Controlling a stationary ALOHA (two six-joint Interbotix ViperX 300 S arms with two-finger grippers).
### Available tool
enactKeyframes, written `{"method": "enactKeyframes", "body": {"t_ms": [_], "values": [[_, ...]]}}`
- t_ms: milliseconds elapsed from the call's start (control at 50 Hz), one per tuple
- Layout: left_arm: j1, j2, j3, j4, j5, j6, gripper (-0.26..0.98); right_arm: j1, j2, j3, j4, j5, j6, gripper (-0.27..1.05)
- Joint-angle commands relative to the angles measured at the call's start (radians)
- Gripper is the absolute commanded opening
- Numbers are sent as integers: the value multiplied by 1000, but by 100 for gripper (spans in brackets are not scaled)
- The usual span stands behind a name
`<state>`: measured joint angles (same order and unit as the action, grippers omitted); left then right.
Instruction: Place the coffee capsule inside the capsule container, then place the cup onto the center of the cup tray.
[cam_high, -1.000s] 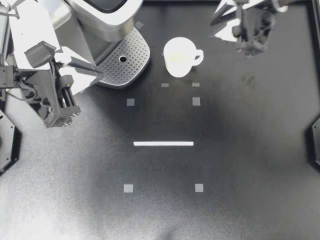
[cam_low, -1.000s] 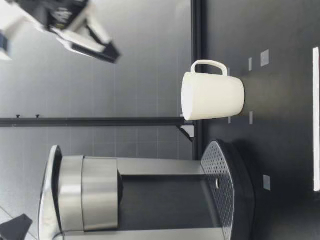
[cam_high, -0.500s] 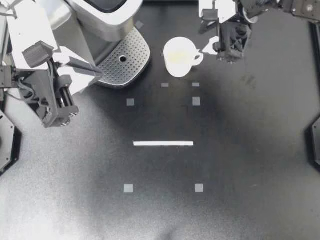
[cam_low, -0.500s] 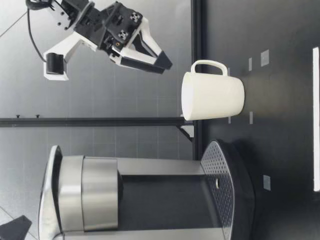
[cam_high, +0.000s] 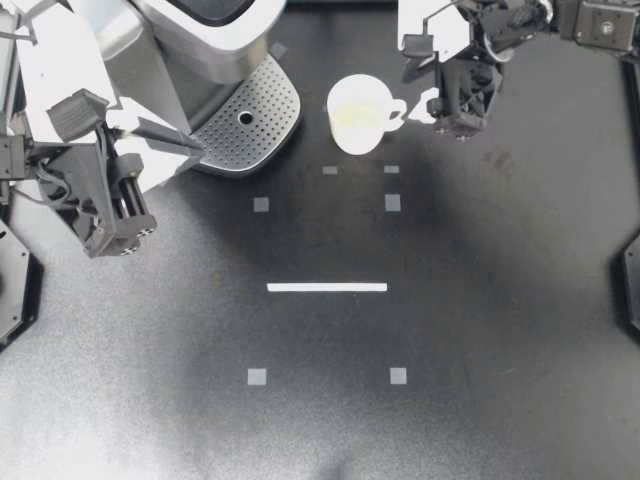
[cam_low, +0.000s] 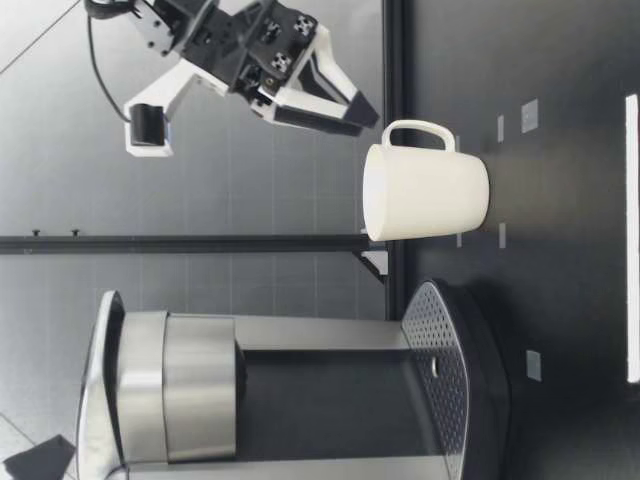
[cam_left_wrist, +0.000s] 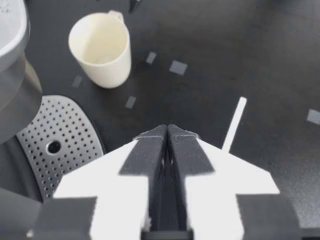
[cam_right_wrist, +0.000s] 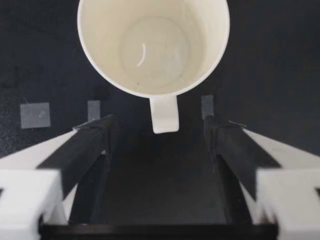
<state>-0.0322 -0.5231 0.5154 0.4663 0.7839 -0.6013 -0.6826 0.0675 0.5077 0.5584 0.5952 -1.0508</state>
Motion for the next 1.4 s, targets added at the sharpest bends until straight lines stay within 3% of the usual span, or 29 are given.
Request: {"method": "enactKeyframes", "body": {"t_ms": [0,840,1380], "values": [[-2,-14,-12,8,-11,-2,13,-3,-6,-14,12,-8,-2,68],[-2,-14,8,17,-18,-6,13,25,84,-35,18,-60,-2,65],[-2,-15,12,17,-21,-6,13,25,87,-35,18,-72,0,13]]}}
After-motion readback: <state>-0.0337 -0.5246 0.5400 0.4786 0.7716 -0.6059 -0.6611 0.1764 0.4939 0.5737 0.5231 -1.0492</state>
